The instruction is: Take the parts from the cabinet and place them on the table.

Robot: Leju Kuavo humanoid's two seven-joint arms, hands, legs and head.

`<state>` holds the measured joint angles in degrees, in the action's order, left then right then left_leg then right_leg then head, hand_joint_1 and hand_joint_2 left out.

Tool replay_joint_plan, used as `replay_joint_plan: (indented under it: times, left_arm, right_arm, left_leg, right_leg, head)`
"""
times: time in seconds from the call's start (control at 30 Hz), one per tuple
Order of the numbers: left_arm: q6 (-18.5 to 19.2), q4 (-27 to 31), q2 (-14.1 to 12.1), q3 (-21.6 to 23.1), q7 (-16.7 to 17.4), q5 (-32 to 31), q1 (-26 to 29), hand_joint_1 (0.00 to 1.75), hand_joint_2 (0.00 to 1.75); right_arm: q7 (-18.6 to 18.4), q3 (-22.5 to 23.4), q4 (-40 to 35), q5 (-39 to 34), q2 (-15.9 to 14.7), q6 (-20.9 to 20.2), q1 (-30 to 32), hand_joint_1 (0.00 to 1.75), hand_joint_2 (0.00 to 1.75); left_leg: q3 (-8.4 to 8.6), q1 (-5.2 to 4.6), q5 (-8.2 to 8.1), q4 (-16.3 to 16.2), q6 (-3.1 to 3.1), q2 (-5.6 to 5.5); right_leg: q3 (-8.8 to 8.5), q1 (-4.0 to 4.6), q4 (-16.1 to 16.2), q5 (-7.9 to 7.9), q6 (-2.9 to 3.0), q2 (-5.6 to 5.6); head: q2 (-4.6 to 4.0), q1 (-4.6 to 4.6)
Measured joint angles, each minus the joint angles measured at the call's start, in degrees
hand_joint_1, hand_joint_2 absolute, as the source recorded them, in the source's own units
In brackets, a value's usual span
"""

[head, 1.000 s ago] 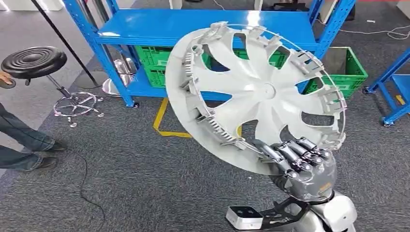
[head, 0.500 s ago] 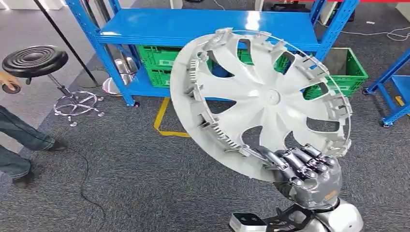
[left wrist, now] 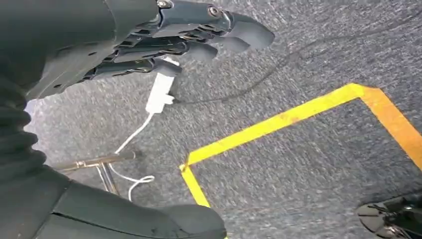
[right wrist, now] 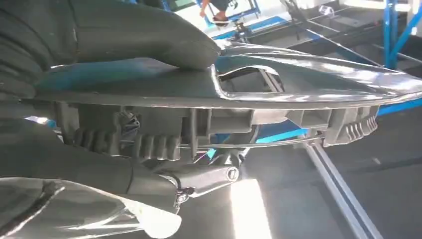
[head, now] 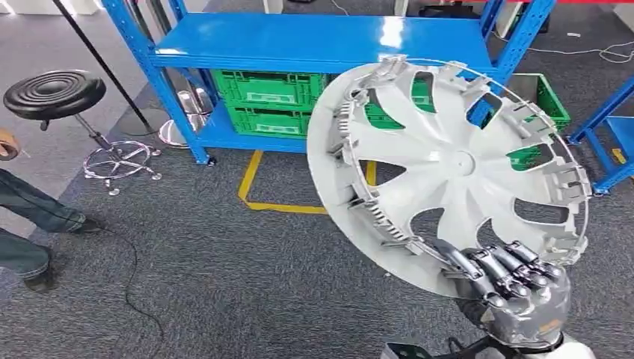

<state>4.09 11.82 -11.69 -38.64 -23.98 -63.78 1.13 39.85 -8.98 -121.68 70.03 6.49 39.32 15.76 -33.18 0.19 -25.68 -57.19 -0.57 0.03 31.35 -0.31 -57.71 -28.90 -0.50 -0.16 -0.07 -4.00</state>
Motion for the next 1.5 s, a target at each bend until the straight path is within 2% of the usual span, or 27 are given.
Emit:
replay_joint_plan:
  times: [0.43,0.63,0.77,0.97,1.07,1.33,1.5]
  left_arm:
    - [-0.68,-0.04,0.41,0.44,0.28,-0.50,0.35,0.00,1.75]
    - [0.90,-0.22,0.76,0.57,2.03,-1.34,0.40,0.00,1.75]
    - [0.53,-0.24,1.07,2.07,2.03,-4.06,0.58,0.00,1.75]
    - [-0.31,-0.44,1.60,2.86,2.23,-3.95,0.59,0.00,1.75]
    - [-2.03,-0.44,1.60,2.86,2.32,-3.58,0.60,0.00,1.75]
    - [-10.79,-0.44,1.36,2.60,1.29,-3.06,0.58,0.00,1.75]
    - [-12.11,-0.44,1.03,2.27,0.81,-2.75,0.58,0.00,1.75]
  right_arm:
    - [0.00,1.79,-1.97,-0.67,-0.11,0.00,1.47,1.75,1.75]
    - [0.00,1.86,-2.23,-1.53,-0.24,0.00,1.45,1.75,1.75]
    - [0.00,1.86,-2.25,-1.96,-0.26,0.00,1.42,1.75,1.75]
    - [0.00,1.86,-2.23,-2.38,-0.26,0.00,1.40,1.75,1.75]
    - [0.00,1.86,-2.25,-2.38,-0.26,0.00,1.42,1.75,1.75]
    - [0.00,2.62,-2.45,-1.64,-0.24,0.00,1.45,1.75,1.75]
    - [0.00,2.91,-2.47,-1.55,-0.24,0.00,1.47,1.75,1.75]
  left_leg:
    - [-0.01,0.00,0.01,0.00,0.00,-0.01]
    - [-0.01,0.00,0.00,0.00,0.00,-0.01]
    - [-0.02,0.00,0.00,0.00,0.00,-0.01]
    - [-0.02,0.00,0.01,0.00,0.00,-0.02]
    - [-0.01,0.00,0.01,0.00,-0.01,-0.01]
    - [-0.01,0.00,0.01,0.00,-0.01,-0.01]
    - [-0.01,0.00,0.01,0.00,-0.01,-0.01]
  right_leg:
    - [0.01,0.00,0.00,0.00,0.00,0.03]
    - [0.01,0.00,0.00,0.01,0.00,0.03]
    - [0.01,-0.01,0.00,0.01,0.00,0.03]
    - [0.01,0.00,0.00,0.01,0.00,0.02]
    - [0.01,0.00,0.00,0.01,0.00,0.02]
    - [0.02,0.00,0.00,0.01,0.00,0.02]
    - [0.02,-0.01,0.00,0.01,0.00,0.03]
  head:
    - [0.00,0.00]
    - [0.00,0.00]
    - [0.00,0.00]
    - [0.00,0.00]
    - [0.00,0.00]
    - [0.00,0.02]
    - [0.00,0.02]
